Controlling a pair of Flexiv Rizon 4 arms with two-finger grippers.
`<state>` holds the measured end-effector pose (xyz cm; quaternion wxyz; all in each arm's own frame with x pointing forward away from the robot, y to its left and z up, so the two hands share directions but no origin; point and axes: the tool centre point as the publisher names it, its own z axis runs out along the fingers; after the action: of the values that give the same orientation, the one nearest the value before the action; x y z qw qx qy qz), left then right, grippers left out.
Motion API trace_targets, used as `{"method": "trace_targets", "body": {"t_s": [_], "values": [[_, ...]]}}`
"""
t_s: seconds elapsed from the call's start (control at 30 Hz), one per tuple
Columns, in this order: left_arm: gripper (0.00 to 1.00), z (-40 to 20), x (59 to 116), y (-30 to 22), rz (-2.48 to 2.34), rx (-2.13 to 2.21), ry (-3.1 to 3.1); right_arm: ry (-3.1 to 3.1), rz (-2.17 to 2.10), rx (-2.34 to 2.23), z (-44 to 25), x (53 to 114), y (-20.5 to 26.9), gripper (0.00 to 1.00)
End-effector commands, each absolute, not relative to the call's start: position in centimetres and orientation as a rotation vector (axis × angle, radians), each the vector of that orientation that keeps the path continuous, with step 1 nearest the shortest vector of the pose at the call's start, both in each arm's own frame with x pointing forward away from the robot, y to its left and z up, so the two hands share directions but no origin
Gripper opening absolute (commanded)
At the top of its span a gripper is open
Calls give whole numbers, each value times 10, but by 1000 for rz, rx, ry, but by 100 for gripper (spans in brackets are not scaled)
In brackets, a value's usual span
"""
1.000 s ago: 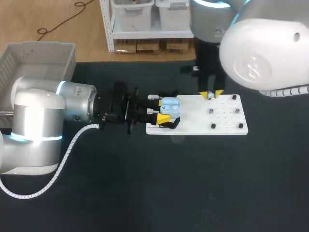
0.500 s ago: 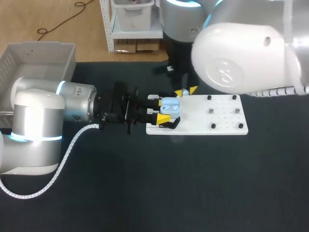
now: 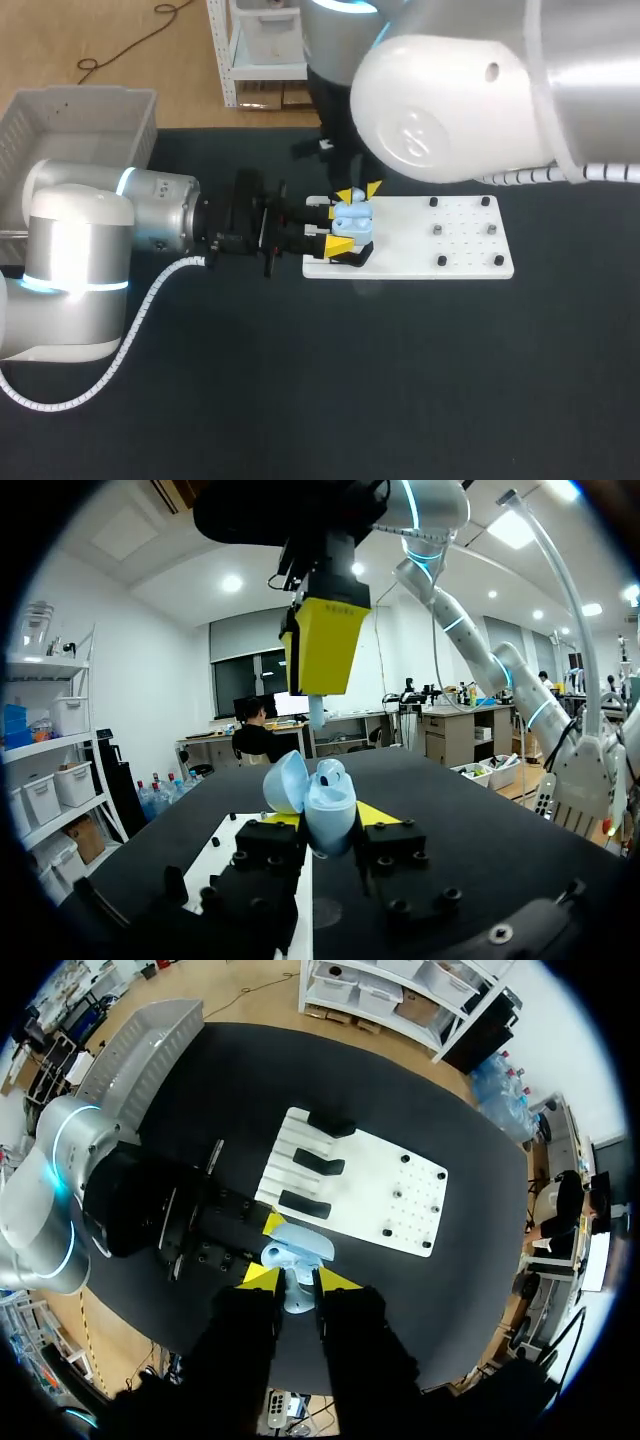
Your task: Pick up each earbud case from the left stands, insert the matching earbuds, close the lid, and place the case in the box.
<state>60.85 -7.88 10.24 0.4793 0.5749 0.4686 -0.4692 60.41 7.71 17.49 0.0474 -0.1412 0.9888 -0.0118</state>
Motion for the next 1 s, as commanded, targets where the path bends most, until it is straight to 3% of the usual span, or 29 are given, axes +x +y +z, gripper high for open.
{"method": "trace_targets", "body": {"t_s": [0.03,1.0], "values": [[0,102,609,-79,-1146,1405,1142,3018,-37,-431,175,605,77,0],[0,102,609,-79,-1146,1405,1142,3030,-117,-606,165,602,87,0]]}}
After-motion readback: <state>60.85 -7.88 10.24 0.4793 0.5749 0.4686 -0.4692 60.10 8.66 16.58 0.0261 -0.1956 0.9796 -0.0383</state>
